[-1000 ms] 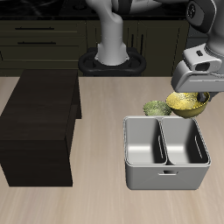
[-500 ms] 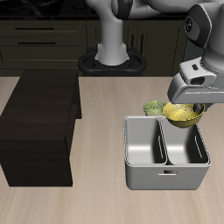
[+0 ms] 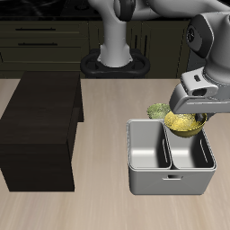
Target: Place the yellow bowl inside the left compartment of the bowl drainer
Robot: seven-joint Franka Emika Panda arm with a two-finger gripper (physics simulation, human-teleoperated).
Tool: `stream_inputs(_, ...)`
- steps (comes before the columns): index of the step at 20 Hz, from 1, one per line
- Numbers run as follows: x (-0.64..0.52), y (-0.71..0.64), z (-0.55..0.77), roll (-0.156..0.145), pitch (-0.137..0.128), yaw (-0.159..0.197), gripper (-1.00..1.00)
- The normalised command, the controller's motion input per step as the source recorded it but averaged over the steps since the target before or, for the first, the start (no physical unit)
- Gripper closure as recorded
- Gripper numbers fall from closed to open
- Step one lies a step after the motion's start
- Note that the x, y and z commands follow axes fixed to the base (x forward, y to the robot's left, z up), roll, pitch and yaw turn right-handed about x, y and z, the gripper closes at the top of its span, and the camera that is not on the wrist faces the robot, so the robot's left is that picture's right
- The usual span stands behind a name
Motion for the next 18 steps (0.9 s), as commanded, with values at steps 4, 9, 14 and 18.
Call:
stream_inputs(4, 0.02, -0.07, -0.1, -0.015, 0.01, 0.006, 1.0)
stream_inputs(9, -0.01, -0.06, -0.11, -0.007, 0.018, 0.009, 1.0)
stream_inputs(14, -0.02, 0.0, -0.15, 0.024, 0.012, 0.012, -1.0)
stream_inputs(18, -0.07, -0.04, -0.05, -0.012, 0.013, 0.029, -1.0)
